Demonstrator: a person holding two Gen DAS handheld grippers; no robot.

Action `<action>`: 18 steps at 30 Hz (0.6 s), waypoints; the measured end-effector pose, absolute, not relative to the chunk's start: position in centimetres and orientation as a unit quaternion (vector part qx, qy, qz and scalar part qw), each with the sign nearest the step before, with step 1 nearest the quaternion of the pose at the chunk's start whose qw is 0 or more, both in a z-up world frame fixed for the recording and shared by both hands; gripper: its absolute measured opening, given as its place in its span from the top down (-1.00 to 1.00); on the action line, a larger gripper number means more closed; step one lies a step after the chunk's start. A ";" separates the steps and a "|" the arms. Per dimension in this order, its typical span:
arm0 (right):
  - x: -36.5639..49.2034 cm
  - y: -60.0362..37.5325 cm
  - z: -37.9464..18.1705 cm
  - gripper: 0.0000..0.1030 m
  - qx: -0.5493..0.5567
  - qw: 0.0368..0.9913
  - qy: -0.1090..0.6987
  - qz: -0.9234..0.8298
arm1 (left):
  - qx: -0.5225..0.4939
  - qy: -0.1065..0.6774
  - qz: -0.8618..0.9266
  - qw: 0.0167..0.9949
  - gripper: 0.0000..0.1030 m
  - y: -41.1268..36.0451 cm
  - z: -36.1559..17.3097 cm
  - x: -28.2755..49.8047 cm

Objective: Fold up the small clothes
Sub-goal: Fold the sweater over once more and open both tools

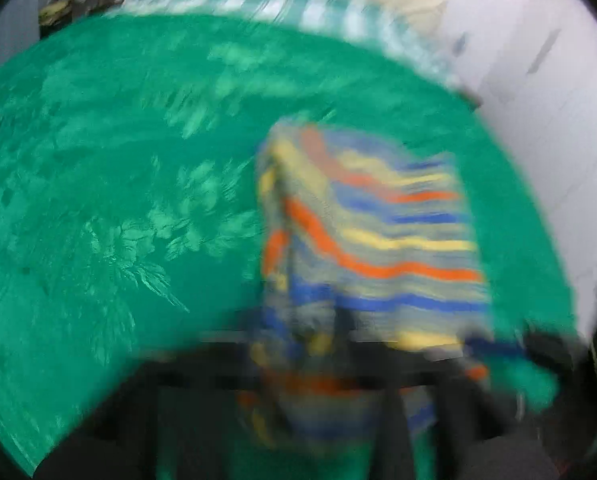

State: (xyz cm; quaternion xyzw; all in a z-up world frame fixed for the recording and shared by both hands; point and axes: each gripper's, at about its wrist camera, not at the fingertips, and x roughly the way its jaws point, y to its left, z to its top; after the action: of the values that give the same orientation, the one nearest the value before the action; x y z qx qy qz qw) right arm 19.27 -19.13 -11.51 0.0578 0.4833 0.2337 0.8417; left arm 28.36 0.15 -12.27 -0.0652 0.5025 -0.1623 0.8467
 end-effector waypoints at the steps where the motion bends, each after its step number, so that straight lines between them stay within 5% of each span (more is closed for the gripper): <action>1: 18.8 -18.9 -13.4 0.13 0.053 0.832 0.507 0.218 | -0.082 0.514 -0.155 0.840 0.80 0.8 -13.1 29.3; 3: 17.5 -19.0 -14.1 0.15 0.046 0.846 0.488 0.211 | -0.107 0.524 -0.156 0.830 0.72 1.9 -13.9 29.9; 7: 16.2 -19.0 -12.9 0.15 0.032 0.855 0.485 0.182 | -0.099 0.510 -0.129 0.845 -0.12 3.5 -12.4 27.8; 10: 14.9 -18.6 -11.6 -0.26 0.014 0.863 0.483 0.145 | -0.093 0.493 -0.122 0.856 -0.56 4.9 -11.3 25.4; 12: 13.3 -18.4 -10.3 -0.74 0.001 0.875 0.469 0.116 | -0.076 0.486 -0.120 0.862 -0.68 5.7 -10.7 23.4; 18: 9.7 -17.9 -8.9 -0.80 -0.023 0.882 0.471 0.025 | -0.034 0.492 -0.106 0.864 -0.70 6.4 -11.7 18.5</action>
State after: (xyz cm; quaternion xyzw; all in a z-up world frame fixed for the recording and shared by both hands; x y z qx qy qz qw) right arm 9.72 -17.90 -8.87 -0.0229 0.4708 0.0250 0.8816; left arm 18.54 6.42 -11.71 -0.0337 0.4916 -0.1062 0.8637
